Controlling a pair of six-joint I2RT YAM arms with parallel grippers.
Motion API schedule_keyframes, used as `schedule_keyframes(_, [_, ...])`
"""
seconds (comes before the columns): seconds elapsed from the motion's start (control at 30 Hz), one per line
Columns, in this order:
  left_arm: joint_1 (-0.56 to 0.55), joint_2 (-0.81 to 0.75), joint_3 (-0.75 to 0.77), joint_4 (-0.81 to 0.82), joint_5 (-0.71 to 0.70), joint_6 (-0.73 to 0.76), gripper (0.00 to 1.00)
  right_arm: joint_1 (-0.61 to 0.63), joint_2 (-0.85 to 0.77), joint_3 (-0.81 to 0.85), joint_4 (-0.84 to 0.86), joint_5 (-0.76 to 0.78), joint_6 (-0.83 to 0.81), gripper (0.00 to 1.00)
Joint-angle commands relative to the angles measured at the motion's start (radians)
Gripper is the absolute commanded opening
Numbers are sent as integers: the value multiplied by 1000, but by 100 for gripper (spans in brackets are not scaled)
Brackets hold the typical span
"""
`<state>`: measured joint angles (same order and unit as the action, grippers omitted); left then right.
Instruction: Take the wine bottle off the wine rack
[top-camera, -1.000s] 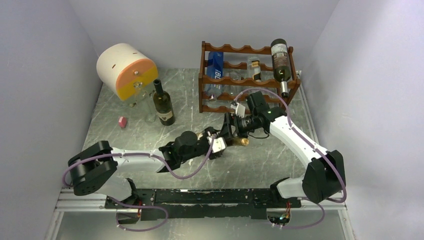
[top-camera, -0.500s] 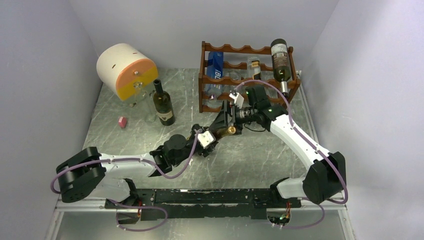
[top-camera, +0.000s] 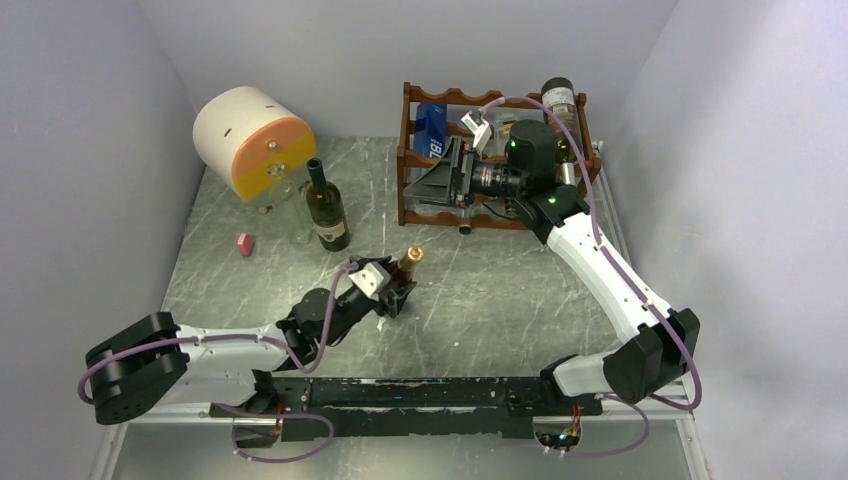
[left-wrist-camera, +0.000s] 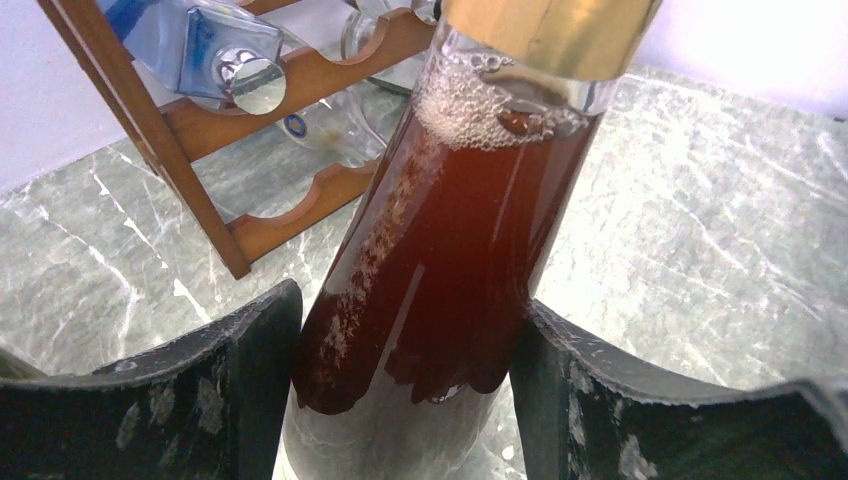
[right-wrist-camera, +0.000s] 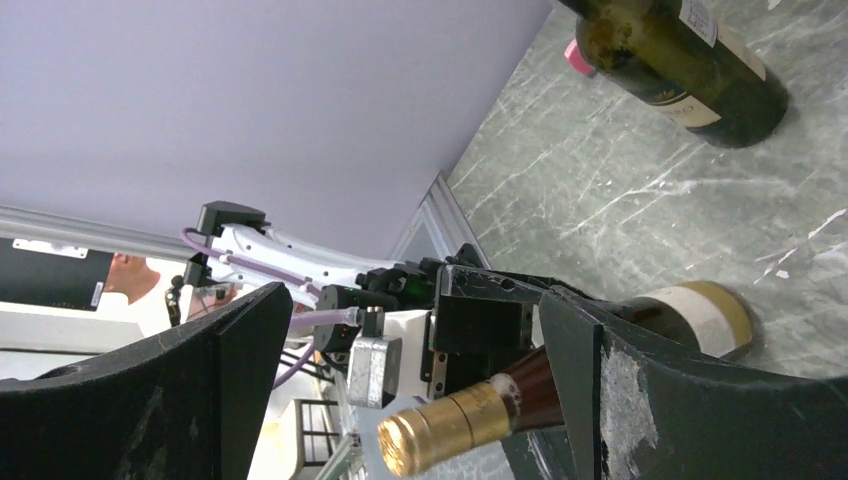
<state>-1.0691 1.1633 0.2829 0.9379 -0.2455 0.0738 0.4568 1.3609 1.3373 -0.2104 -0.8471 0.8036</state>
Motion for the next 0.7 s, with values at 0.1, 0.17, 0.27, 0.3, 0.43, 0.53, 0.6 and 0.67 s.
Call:
schedule_keyframes(0.1, [-5, -36, -37, 162, -17, -137, 34, -7, -14, -19, 11, 72, -40, 100])
schedule_keyframes(0.17, [-5, -39, -57, 193, -39, -151, 36, -11, -23, -32, 4, 77, -47, 100])
schedule_keyframes(0.27, [-5, -52, -89, 231, -64, -170, 42, -13, -48, -67, 28, 76, -43, 100])
schedule_keyframes(0.3, [-5, -57, -93, 230, -65, -173, 44, -13, -55, -75, 29, 81, -44, 100])
schedule_keyframes(0.43, [-5, -74, -86, 159, -71, -195, 69, -18, -63, -86, -9, 107, -71, 100])
schedule_keyframes(0.53, [-5, -113, -54, 32, -80, -218, 98, -21, -62, -79, -50, 114, -99, 100])
schedule_keyframes(0.6, [-5, -137, -29, -50, -102, -222, 100, -21, -69, -76, -75, 128, -122, 100])
schedule_keyframes(0.67, [-5, -161, 7, -132, -119, -223, 100, -23, -80, -79, -96, 143, -142, 100])
